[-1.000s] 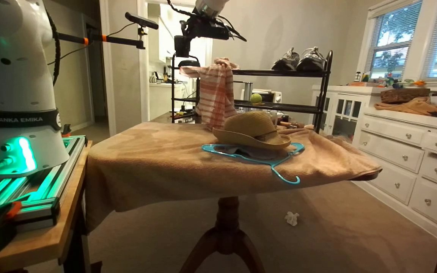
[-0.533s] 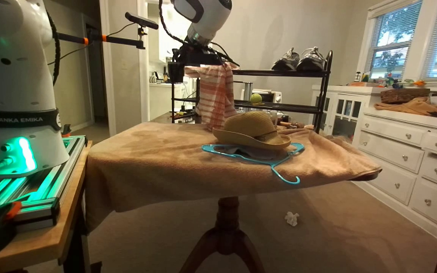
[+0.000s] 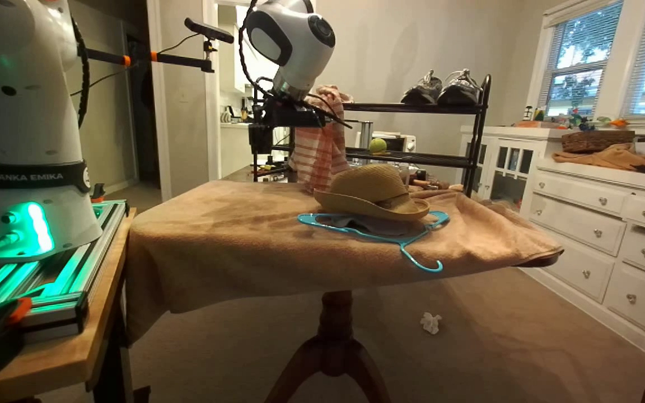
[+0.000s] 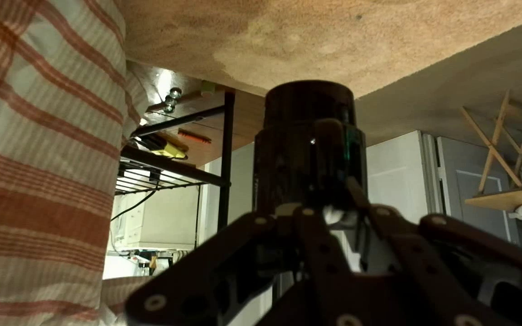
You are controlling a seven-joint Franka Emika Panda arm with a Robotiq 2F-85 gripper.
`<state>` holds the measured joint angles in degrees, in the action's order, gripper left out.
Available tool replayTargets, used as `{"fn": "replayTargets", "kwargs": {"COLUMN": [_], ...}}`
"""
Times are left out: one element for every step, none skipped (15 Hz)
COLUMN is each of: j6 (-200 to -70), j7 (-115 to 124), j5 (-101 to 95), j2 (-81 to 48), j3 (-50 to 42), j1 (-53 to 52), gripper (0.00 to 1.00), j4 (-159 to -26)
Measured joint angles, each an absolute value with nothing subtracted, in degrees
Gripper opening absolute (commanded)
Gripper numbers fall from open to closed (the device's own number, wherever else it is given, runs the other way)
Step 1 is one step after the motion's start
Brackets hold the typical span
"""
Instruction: Remove the hat, brown mug and tea towel from the shoe rack and put them on the table
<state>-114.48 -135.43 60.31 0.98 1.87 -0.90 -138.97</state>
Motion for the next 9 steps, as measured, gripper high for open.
{"fn": "replayTargets", "kwargs": {"j6": [-114.7, -114.8, -114.8, -114.8, -114.8, -114.8, -114.8, -114.8, -114.8], "j7": [-135.5, -135.5, -135.5, -135.5, -135.5, -135.4, -135.4, -135.5, -135.5], "j5": [60.3, 60.3, 60.3, 60.3, 60.3, 60.3, 60.3, 60.4, 60.5], "j2": [0.6, 0.4, 0.4, 0.4, 0.4, 0.3, -0.1, -0.8, -1.8], "j3": [1.9, 1.9, 1.9, 1.9, 1.9, 1.9, 1.8, 1.7, 1.6], "j1": [-0.9, -0.9, -0.9, -0.9, -0.9, -0.9, -0.9, -0.8, -0.8], "gripper": [0.17, 0.17, 0.17, 0.04, 0.04, 0.04, 0.04, 0.04, 0.04], "j4": [-139.0, -139.0, -139.0, -139.0, -139.0, -139.0, -139.0, -139.0, -139.0]}}
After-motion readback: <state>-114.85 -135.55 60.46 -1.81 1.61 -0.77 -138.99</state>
